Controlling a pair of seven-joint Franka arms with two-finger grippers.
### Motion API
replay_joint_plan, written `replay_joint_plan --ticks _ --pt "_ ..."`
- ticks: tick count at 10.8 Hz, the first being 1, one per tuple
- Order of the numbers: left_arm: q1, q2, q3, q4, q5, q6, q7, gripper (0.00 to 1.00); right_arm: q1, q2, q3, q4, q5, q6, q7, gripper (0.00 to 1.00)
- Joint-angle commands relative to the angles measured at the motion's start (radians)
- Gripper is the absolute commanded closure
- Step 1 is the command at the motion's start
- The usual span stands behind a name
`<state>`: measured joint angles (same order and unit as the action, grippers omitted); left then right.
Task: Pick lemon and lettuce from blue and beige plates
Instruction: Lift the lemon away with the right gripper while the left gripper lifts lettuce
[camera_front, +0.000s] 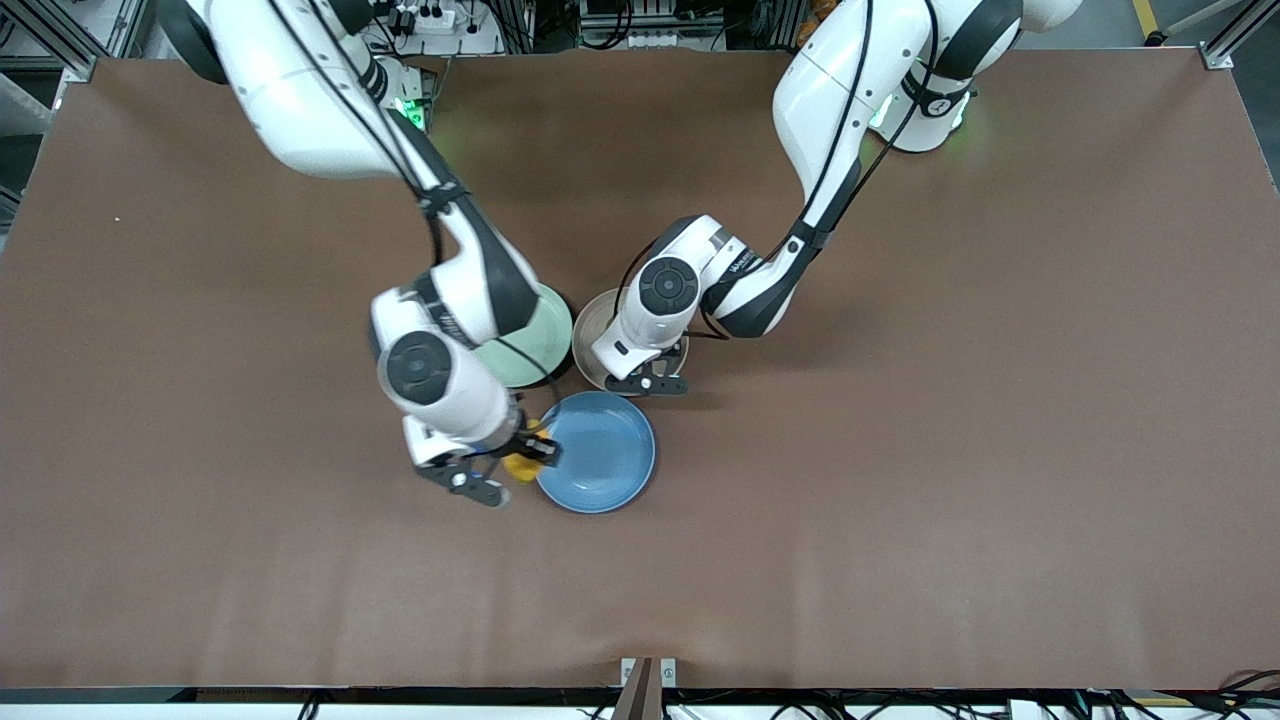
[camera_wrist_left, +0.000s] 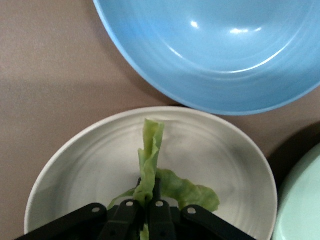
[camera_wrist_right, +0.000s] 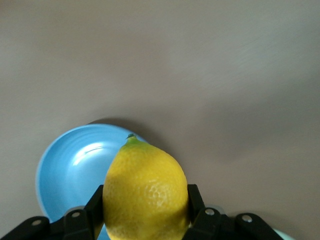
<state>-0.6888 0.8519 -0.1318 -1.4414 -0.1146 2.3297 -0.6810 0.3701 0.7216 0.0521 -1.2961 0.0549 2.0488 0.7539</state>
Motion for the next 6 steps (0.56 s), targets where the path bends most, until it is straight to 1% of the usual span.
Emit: replay_joint_plan --ticks 1,3,4,6 --pt "-0.001 -0.043 0.011 -0.01 0.001 -0.027 -0.023 1.0 -0.109 -0.161 0.025 -0.167 -0.009 -0.054 -0.167 0.8" --pt "0.014 -0.08 0.012 -0.011 0.001 -0.071 -0.025 1.0 -0.196 -0.25 0.023 -0.283 -0.009 -0.064 -0.337 0.8" --pt "0.031 -0.1 0.012 -0.011 0.001 -0.091 -0.025 1.0 -0.232 -0.276 0.019 -0.322 -0.009 -0.068 -0.408 0.8" --pt "0.078 -0.14 0.011 -0.014 0.001 -0.13 -0.025 1.0 -0.295 -0.301 0.003 -0.356 -0.013 -0.07 -0.538 0.8"
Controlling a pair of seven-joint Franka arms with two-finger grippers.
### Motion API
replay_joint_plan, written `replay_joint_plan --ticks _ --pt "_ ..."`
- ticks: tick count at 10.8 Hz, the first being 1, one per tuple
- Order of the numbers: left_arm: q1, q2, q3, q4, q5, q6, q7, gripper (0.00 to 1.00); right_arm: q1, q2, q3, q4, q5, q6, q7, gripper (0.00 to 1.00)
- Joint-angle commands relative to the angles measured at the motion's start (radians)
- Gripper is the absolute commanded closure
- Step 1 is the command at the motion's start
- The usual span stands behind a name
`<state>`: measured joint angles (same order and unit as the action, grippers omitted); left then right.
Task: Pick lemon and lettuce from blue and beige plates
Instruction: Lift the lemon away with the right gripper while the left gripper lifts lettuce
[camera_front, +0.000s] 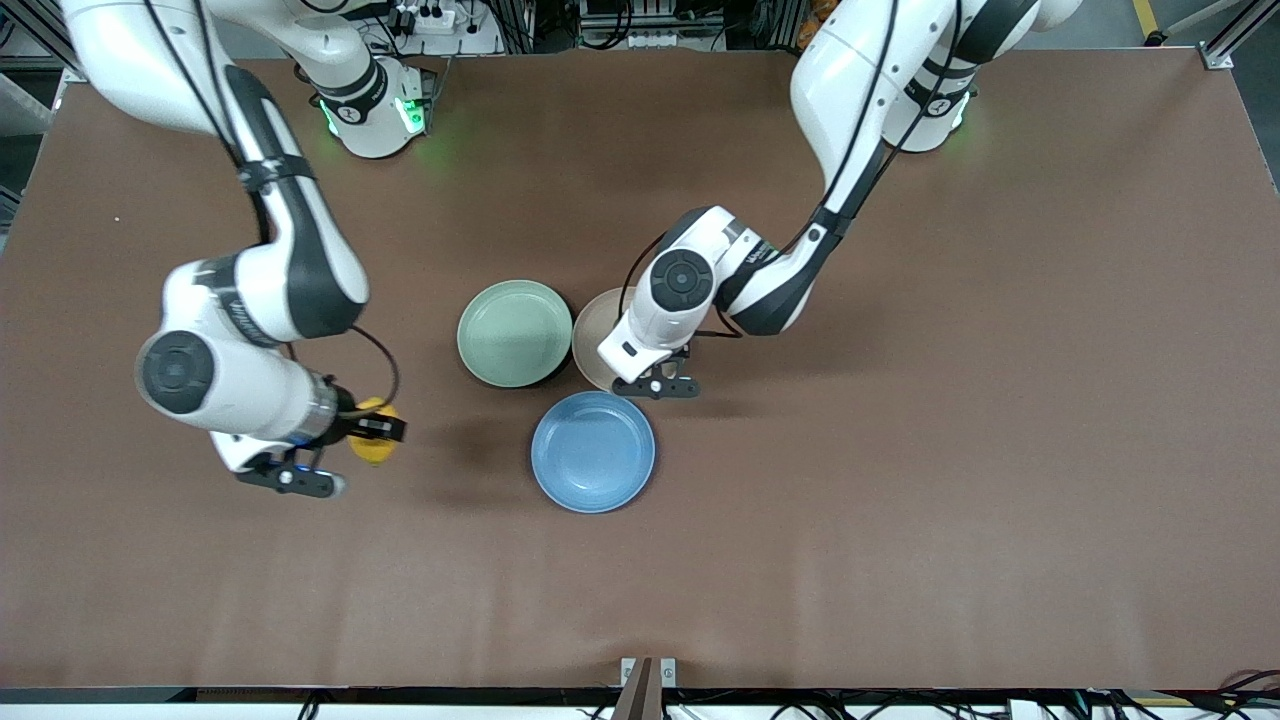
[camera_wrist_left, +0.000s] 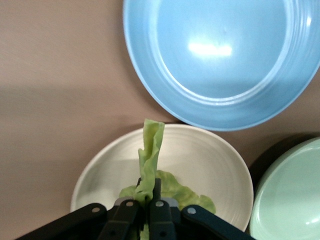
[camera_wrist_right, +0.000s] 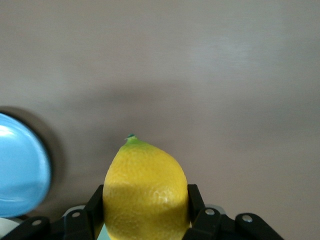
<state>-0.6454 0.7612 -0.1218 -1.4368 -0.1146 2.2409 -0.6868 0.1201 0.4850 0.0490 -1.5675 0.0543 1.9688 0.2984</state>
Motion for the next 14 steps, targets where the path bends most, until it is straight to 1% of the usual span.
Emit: replay_joint_plan --ticks 1,3,5,7,8,10,14 --pt "0.065 -0.065 0.002 -0.019 0.003 -0.073 -0.017 1.0 -0.046 -0.075 -0.027 -0.106 -0.014 0.01 -0.153 0.8" --pt "0.142 -0.101 0.001 -0.019 0.003 -0.104 -0.016 1.0 -0.048 -0.091 -0.092 -0.157 -0.017 0.018 -0.273 0.8" --pt "0.219 -0.129 0.002 -0.019 0.019 -0.106 -0.01 1.0 -0.045 -0.091 -0.135 -0.193 -0.019 0.045 -0.343 0.8" --pt "0.28 -0.148 0.002 -0.021 0.135 -0.134 -0.008 1.0 -0.036 -0.089 -0.167 -0.284 -0.021 0.166 -0.372 0.8" --pt "0.309 -0.154 0.001 -0.021 0.192 -0.147 0.0 1.0 -0.036 -0.085 -0.17 -0.333 -0.022 0.248 -0.386 0.8" --pt "0.358 -0.155 0.002 -0.021 0.219 -0.149 0.047 1.0 -0.036 -0.057 -0.17 -0.414 -0.022 0.417 -0.387 0.8" --pt "0.46 -0.151 0.002 -0.025 0.22 -0.149 0.19 1.0 -0.042 0.018 -0.17 -0.467 -0.022 0.593 -0.413 0.8"
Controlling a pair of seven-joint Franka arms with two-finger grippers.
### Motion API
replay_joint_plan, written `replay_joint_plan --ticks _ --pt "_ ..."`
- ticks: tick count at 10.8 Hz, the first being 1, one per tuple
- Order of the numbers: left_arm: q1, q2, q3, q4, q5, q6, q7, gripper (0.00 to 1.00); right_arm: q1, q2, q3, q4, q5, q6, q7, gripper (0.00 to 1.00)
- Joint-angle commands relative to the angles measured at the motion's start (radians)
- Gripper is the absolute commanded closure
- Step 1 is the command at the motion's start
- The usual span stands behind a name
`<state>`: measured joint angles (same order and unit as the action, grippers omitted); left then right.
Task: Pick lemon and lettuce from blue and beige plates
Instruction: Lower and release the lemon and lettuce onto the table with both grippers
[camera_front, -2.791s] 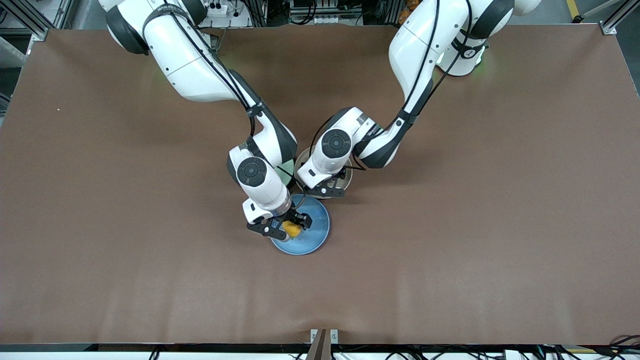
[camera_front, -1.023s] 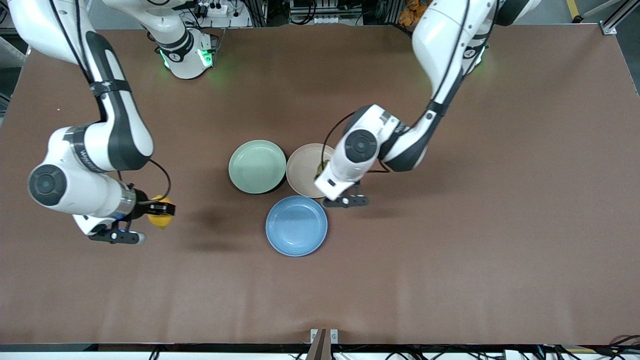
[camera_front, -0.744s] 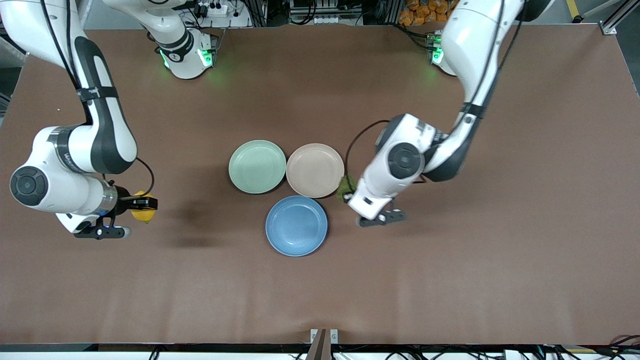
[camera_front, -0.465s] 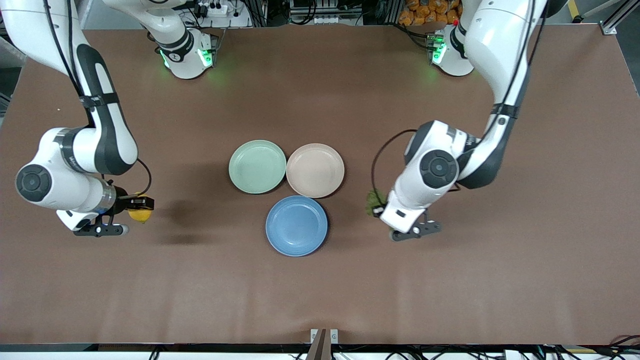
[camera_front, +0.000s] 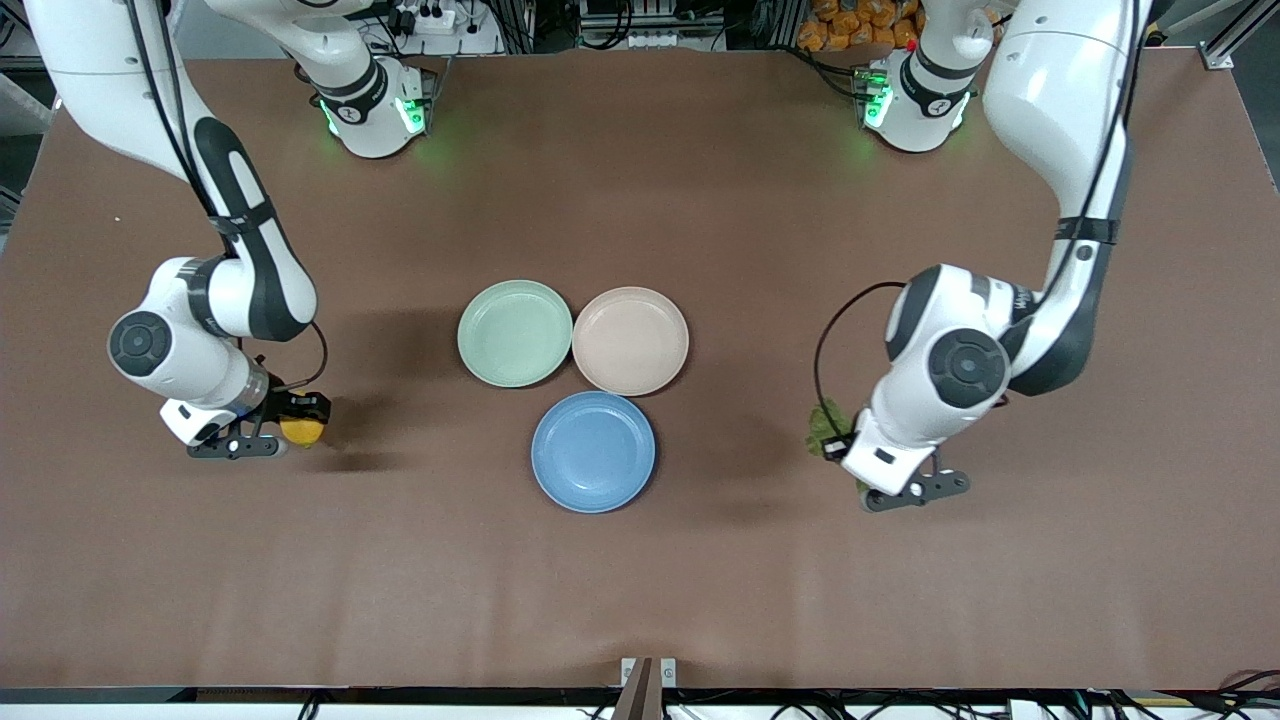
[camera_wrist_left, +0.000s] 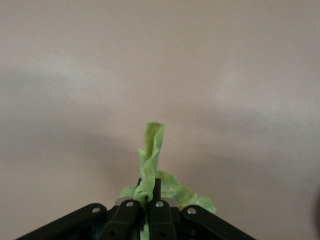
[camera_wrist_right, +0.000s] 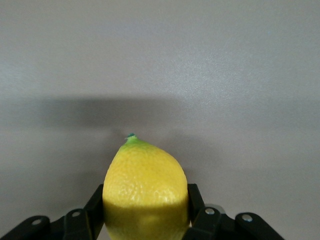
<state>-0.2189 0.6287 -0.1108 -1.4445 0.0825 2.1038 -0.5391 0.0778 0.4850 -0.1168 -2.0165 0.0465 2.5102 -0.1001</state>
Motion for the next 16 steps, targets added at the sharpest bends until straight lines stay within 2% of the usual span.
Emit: replay_joint_plan --ticks 1,2,3,4,5,6,9,12,14,16 --pt "0.05 -0.017 -0.009 -0.017 0.023 -0.011 0.068 1.0 0.002 0.036 -0.004 -0.018 -0.014 0.086 -0.015 0.79" --pt "0.064 -0.009 -0.01 -0.014 0.031 -0.011 0.085 1.0 0.002 0.047 -0.004 -0.018 -0.014 0.096 -0.015 0.77" --pt "0.067 0.002 -0.009 -0.013 0.034 -0.011 0.096 1.0 0.002 0.049 -0.004 -0.016 -0.013 0.095 -0.013 0.61" --pt "0.069 0.015 -0.009 -0.01 0.033 -0.01 0.099 0.42 -0.004 0.044 -0.006 -0.016 -0.013 0.093 -0.013 0.03" --pt "0.065 0.022 -0.009 -0.011 0.033 -0.01 0.093 0.0 -0.004 0.035 -0.023 -0.008 -0.013 0.079 -0.033 0.0" --pt "0.067 0.025 -0.009 -0.013 0.033 -0.01 0.094 0.0 -0.004 0.018 -0.033 0.002 -0.01 0.066 -0.055 0.0" --pt "0.072 0.014 0.008 -0.011 0.034 -0.01 0.1 0.0 -0.006 -0.023 -0.037 0.119 -0.01 -0.216 -0.053 0.0" --pt "0.091 -0.007 0.017 -0.019 0.034 -0.01 0.094 0.0 -0.007 -0.036 -0.041 0.234 -0.001 -0.402 -0.05 0.0" --pt "0.111 -0.091 0.011 -0.11 0.033 -0.011 0.091 0.0 -0.024 -0.061 -0.041 0.297 -0.001 -0.499 -0.052 0.0" --pt "0.139 -0.196 0.007 -0.233 0.02 -0.01 0.09 0.0 -0.026 -0.071 -0.04 0.417 -0.002 -0.673 -0.049 0.0"
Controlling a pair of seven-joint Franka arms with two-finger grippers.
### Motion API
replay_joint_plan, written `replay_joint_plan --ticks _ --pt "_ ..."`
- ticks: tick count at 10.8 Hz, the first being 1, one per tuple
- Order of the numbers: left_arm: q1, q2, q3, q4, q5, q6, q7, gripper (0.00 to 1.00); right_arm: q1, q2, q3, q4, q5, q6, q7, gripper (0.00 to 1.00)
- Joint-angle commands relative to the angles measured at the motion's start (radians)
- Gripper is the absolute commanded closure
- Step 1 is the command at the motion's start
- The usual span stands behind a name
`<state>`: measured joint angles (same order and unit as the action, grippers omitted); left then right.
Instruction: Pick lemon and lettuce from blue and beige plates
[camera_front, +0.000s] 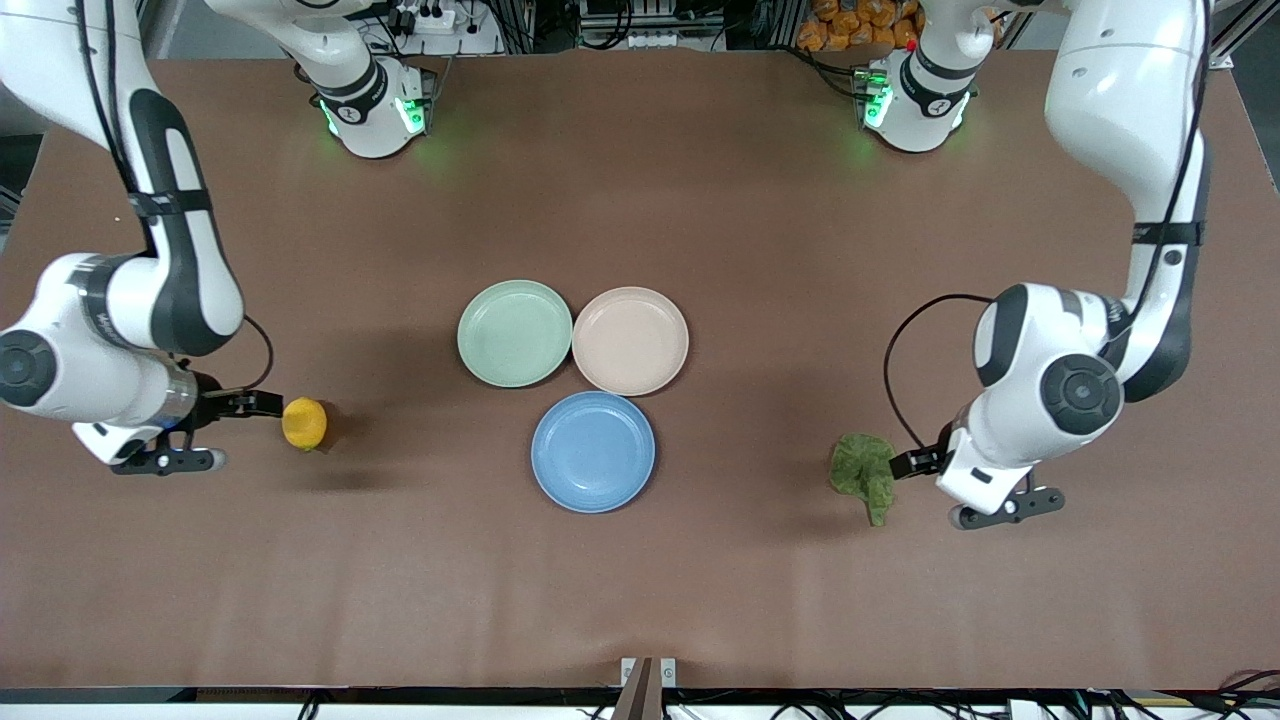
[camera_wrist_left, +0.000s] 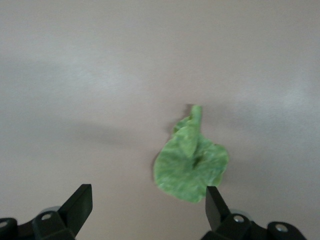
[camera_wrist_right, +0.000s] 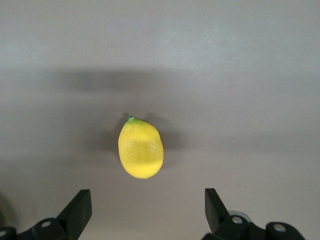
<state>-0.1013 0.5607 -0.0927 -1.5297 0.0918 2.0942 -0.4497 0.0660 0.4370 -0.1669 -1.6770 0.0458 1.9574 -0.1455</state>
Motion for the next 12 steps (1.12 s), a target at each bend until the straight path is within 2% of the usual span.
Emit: replay_joint_plan --ticks 1,4,8,10,12 --pt "0.023 -0.187 -0.012 -0.214 0.011 0.0 -0.001 0.0 -0.015 -0.038 0.01 0.129 -0.007 -0.196 -0.003 0.0" --pt "0.067 -0.373 -0.021 -0.389 -0.007 0.001 0.014 0.0 -0.018 -0.089 0.009 0.207 -0.017 -0.308 -0.023 0.0" --pt "0.068 -0.513 -0.041 -0.512 -0.014 0.0 0.019 0.0 -0.023 -0.22 0.01 0.209 -0.001 -0.324 -0.023 0.0" --pt "0.068 -0.541 -0.044 -0.511 -0.033 0.0 0.029 0.0 -0.031 -0.286 0.012 0.207 0.002 -0.383 -0.017 0.0" --pt "0.071 -0.547 -0.044 -0.434 -0.072 0.001 0.104 0.0 -0.035 -0.336 0.017 0.212 0.002 -0.432 -0.014 0.0"
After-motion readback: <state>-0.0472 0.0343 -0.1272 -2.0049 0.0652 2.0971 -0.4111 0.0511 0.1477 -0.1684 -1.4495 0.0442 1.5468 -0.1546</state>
